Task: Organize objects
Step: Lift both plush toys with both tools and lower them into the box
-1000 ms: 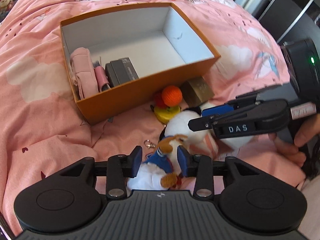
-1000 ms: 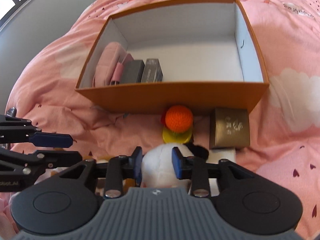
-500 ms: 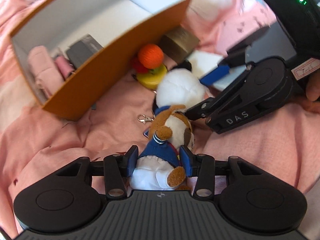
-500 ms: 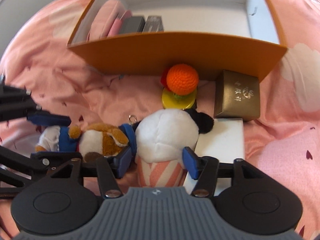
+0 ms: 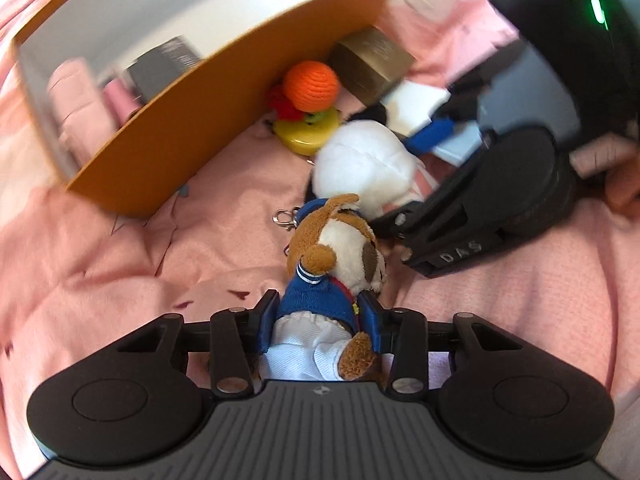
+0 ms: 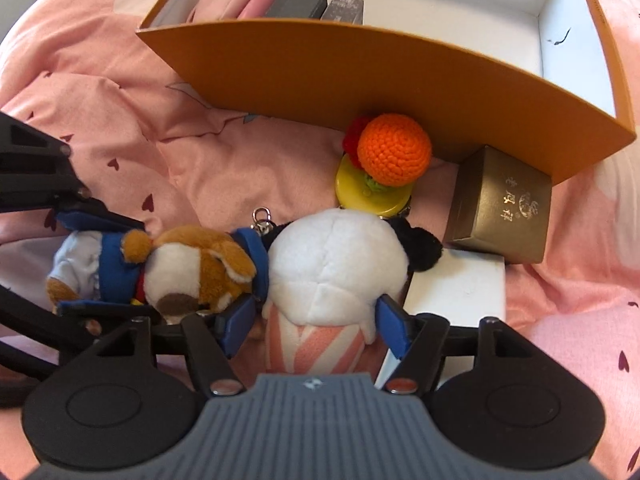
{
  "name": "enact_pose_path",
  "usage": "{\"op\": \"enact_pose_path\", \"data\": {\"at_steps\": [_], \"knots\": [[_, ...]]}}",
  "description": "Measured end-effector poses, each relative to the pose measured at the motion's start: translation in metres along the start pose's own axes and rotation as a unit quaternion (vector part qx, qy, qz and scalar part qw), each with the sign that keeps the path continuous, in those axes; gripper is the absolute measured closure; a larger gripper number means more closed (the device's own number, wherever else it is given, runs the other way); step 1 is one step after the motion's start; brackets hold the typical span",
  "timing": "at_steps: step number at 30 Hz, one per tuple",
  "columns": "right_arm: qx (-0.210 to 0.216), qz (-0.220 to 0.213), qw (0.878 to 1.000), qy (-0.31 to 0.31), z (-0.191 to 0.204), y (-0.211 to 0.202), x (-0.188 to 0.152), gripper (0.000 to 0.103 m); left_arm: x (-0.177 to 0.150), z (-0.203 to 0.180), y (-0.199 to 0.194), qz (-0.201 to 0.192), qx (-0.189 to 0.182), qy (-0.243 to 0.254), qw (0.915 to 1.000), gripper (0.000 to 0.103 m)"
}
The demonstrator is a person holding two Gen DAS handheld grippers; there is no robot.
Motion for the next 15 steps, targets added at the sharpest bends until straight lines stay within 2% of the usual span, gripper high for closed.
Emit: {"op": "enact_pose_path", "data": {"at_steps": [1,5,15], "knots": [[-0.012,0.000,1.000,-0.005,0.001,0.001,0.000,0.040,-0.001,0.002,-0.004,-0.008,-0.003,-0.014,0.9999,0.057],[-0.008,-0.016,1.000,0.009,-0.003,-0.008,-0.002,0.045,-0.007,0.010,-0.017,-0.039,-0.008,-0.067,0.9969,0.059],[0.017,-0.084,0.996,0.034,-0.012,-0.064,-0.002,0.047,-0.002,0.024,-0.052,-0.114,-0.012,-0.159,0.9806,0.060]]}}
Point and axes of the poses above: each gripper's, at about its wrist camera, not at the fingertips, and y roughly the way its jaws point, z to its left, x to its top, the point moved 6 cm from there along y, roughly the way its jaws point, and after that the axes turned 3 degrees about -y, right-handed, at the moved point
